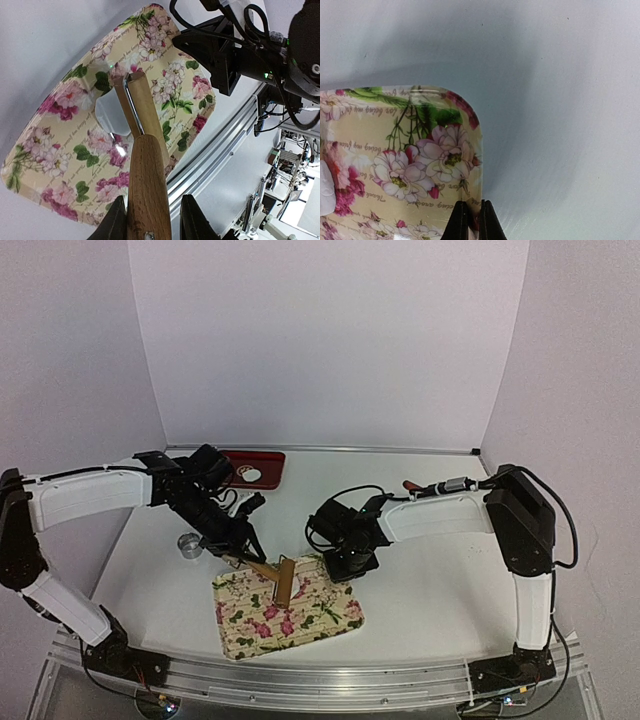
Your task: Roll out the dumpling wrappers from the dough
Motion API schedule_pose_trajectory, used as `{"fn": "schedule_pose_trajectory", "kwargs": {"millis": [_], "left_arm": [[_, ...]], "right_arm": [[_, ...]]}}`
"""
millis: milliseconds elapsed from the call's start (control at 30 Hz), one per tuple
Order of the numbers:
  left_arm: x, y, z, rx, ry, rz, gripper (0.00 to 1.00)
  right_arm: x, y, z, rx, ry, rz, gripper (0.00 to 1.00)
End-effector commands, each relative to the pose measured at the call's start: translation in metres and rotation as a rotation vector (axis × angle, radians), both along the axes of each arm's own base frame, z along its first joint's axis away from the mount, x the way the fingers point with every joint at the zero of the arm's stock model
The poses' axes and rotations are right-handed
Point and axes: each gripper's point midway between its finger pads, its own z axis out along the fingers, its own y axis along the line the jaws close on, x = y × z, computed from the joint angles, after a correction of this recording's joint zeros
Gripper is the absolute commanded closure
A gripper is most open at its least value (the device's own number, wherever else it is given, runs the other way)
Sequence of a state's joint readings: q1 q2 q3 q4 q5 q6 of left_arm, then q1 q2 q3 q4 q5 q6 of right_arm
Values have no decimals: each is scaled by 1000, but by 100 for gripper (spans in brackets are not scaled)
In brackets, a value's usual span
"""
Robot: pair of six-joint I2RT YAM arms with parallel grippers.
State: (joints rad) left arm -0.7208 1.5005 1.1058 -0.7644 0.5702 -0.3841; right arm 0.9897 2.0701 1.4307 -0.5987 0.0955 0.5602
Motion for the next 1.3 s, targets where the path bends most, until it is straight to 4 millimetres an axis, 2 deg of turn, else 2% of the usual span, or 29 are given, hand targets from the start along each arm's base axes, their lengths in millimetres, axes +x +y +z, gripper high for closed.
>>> {"fn": "schedule_pose_trajectory", "kwargs": {"millis": [0, 200, 500, 667, 1067, 1267], "left_arm": [[-3, 17, 23, 50, -19, 52, 100], [1, 26, 5, 116, -2, 76, 100], [17, 19, -2, 110, -19, 81, 100], [22, 10, 7, 63, -38, 71, 100], [19, -8, 24, -44, -3, 36, 100], [10, -3, -4, 0, 73, 46, 100]], "right_arm": [[8, -19, 12, -93, -69, 1, 100], [6, -18, 10, -88, -56, 3, 100], [4, -18, 9, -77, -45, -15, 100], [3, -19, 10, -76, -45, -18, 100], [1, -21, 10, -75, -40, -25, 100], [-2, -24, 5, -82, -28, -29, 100]]}}
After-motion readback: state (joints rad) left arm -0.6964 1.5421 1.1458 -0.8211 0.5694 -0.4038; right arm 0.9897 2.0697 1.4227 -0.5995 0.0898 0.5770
